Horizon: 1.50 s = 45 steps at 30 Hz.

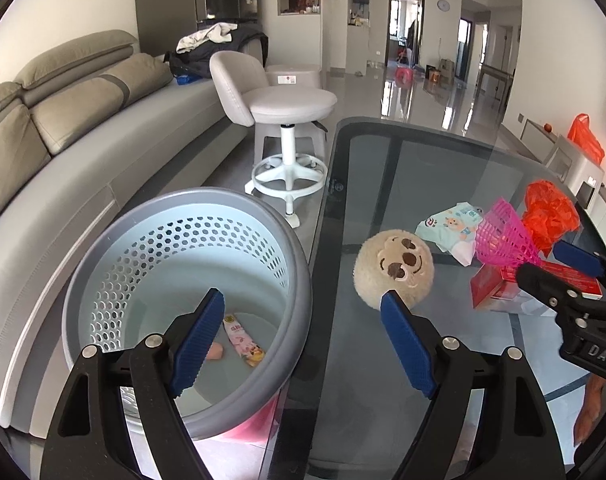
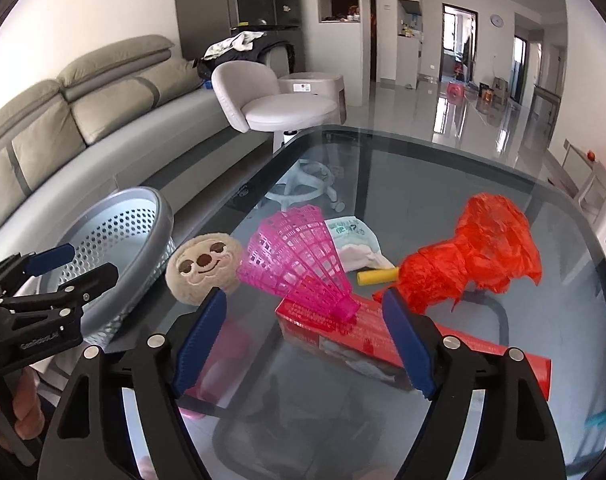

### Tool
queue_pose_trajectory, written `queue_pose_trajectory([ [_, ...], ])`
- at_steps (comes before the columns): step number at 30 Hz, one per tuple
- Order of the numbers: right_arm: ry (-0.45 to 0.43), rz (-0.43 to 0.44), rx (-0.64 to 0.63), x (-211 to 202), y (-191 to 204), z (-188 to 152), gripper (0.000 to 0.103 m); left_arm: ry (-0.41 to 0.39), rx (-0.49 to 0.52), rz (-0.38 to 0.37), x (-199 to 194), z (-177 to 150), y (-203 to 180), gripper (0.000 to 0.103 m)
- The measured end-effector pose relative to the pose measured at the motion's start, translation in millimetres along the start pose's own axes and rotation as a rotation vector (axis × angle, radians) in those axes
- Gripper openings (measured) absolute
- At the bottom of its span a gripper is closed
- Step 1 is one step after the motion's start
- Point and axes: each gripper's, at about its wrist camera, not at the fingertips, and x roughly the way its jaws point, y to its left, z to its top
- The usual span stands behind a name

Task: Collect trash
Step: 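Move both open tools back toward the plush sloth ball on the table, then close the left tool on the plush sloth ball while the right tool grasps the pink mesh item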

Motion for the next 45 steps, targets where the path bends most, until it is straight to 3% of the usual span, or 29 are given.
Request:
queue_pose_trajectory([
  [12,0.022,-0.028,-0.094,29,16,10,0.076,0.008,0.003,-0.011,8,1,-2,0.079],
  [15,0.017,-0.031,-0.103,32,18,11,0.066,0.011,0.006,-0.012,10,0,-3,0.079],
  [20,-0.006,-0.008,-0.088,25,18,11,0.064,0.015,0.013,-0.013,12,-2,-5,0.079],
  [31,-0.06,0.07,0.083,-5,-16,17,0.061,-0.005,0.037,-0.03,12,3,-20,0.082],
  [45,-0.114,0.129,0.217,-31,-50,24,0.061,0.08,0.083,-0.052,59,14,-66,0.082],
])
